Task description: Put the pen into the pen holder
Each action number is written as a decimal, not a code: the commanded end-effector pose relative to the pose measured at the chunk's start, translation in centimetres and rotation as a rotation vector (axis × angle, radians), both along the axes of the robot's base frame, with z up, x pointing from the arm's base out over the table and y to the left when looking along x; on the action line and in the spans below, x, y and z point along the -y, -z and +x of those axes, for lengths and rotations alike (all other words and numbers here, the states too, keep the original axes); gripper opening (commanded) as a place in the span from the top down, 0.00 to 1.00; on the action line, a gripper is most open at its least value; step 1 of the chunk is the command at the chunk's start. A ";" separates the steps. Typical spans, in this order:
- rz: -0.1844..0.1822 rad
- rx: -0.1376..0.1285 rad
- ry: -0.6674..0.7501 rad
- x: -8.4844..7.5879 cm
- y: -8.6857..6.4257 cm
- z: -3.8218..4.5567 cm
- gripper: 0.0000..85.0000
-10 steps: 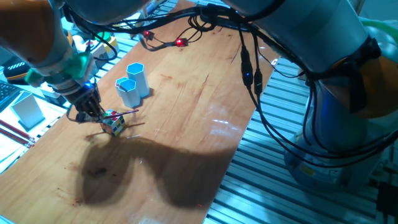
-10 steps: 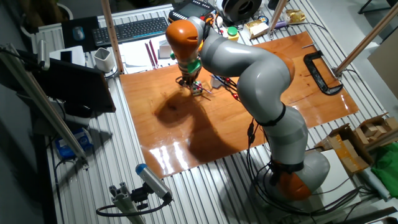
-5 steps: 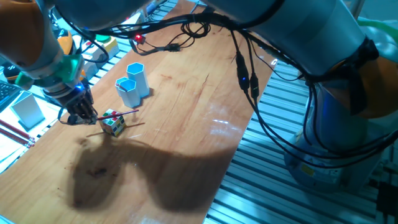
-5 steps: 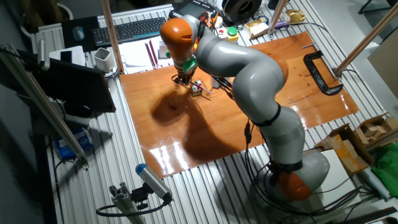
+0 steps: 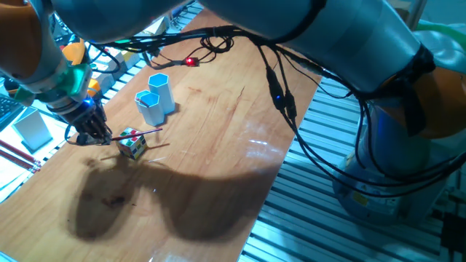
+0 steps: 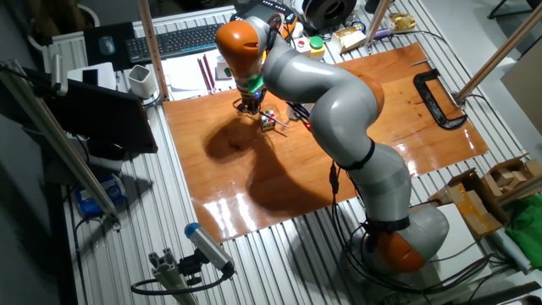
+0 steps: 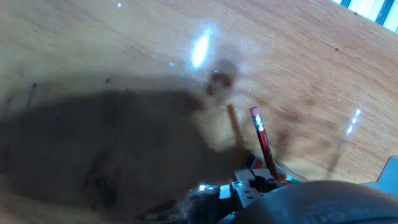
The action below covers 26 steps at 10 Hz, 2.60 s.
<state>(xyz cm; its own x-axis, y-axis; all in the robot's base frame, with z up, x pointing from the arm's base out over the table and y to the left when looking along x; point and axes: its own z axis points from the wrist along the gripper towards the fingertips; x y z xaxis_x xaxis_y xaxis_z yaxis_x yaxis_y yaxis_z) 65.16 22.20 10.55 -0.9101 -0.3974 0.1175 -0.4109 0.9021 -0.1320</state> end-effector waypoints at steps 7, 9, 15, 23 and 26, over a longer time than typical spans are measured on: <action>0.000 0.091 0.035 0.5 -0.1 -0.24 0.74; -0.001 0.107 0.049 0.6 -0.2 -0.28 0.58; -0.006 0.088 0.016 1.4 0.7 0.28 0.54; 0.001 0.041 -0.013 2.3 2.2 0.99 0.60; 0.001 0.035 -0.019 2.1 2.4 1.07 0.60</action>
